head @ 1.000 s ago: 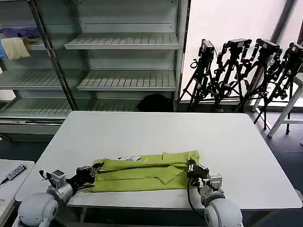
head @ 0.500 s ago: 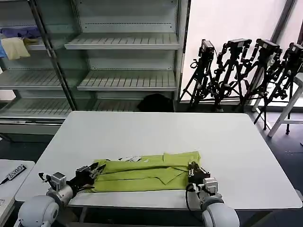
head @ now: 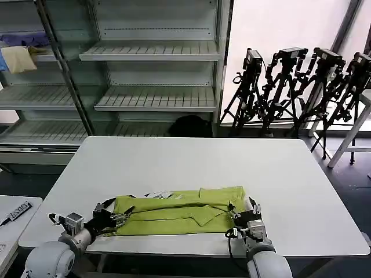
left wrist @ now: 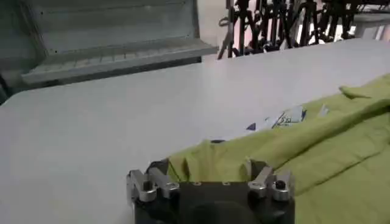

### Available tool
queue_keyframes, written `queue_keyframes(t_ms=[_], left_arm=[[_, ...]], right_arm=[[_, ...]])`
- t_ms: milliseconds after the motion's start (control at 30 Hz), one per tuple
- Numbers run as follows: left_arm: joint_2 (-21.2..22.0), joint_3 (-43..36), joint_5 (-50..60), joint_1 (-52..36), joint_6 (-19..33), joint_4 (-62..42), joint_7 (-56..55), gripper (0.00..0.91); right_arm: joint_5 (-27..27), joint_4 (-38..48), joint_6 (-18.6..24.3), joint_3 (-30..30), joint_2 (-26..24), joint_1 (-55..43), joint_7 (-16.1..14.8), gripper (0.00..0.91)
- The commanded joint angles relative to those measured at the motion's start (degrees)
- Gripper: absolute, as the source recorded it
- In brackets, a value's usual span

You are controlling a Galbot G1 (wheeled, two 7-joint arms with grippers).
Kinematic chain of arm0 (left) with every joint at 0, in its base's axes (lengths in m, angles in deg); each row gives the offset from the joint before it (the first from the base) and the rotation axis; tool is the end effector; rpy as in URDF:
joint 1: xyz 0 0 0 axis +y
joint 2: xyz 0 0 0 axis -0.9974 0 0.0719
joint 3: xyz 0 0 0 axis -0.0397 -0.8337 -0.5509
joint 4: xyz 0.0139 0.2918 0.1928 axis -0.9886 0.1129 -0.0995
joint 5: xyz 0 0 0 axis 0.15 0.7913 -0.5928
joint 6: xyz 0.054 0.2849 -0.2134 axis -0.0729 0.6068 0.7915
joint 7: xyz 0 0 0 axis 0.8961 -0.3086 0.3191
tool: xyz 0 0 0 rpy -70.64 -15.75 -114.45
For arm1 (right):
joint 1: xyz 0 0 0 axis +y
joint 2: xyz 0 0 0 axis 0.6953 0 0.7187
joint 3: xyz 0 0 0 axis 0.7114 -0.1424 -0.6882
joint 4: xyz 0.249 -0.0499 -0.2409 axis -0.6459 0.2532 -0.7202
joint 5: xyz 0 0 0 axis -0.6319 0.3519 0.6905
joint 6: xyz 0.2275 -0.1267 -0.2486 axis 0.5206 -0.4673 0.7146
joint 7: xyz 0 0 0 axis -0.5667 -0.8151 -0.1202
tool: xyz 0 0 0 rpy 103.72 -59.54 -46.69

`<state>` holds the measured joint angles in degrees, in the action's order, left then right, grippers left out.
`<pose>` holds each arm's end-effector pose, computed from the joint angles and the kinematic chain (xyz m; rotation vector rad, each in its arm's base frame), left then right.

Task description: Fold and organize the clothes.

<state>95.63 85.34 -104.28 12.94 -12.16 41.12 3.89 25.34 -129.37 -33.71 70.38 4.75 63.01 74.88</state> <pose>0.2671 0.1393 -0.2643 -0.4935 -2.6419 -0.1652 0.2509 0.0156 -0.2764 0.0476 -2.7190 0.3196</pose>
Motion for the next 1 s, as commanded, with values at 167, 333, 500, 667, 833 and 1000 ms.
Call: queue_keyframes(t_ms=[167, 333, 500, 667, 833, 1000], left_arm=[[2.7, 4.3, -15.1, 2.6, 5.2, 6.1, -10.3, 0.907], [5.3, 4.7, -12.4, 5.5, 5.6, 8.4, -18.2, 0.907], [10.2, 2.5, -5.4, 9.4, 6.0, 9.3, -24.6, 0.907], [12.5, 0.7, -1.9, 9.9, 5.9, 8.7, -26.8, 0.907], [13.0, 0.1, -1.5, 10.0, 6.4, 7.3, -27.4, 0.907], [13.9, -0.6, -3.3, 9.6, 5.0, 7.1, -27.4, 0.907]], right_arm=[[-14.0, -9.2, -0.1, 3.7, -0.7, -2.3, 2.0, 0.907], [-18.4, -13.1, -0.2, 5.7, -2.2, -6.0, 3.3, 0.907], [-20.2, -13.1, -0.2, 6.5, -4.1, -9.6, 3.8, 0.907], [-19.5, -10.4, -0.2, 6.1, -4.0, -10.2, 3.1, 0.907], [-19.2, -8.6, -0.2, 6.2, -3.3, -10.0, 3.4, 0.907], [-18.7, -7.4, -0.1, 6.1, -3.0, -10.1, 3.1, 0.907]])
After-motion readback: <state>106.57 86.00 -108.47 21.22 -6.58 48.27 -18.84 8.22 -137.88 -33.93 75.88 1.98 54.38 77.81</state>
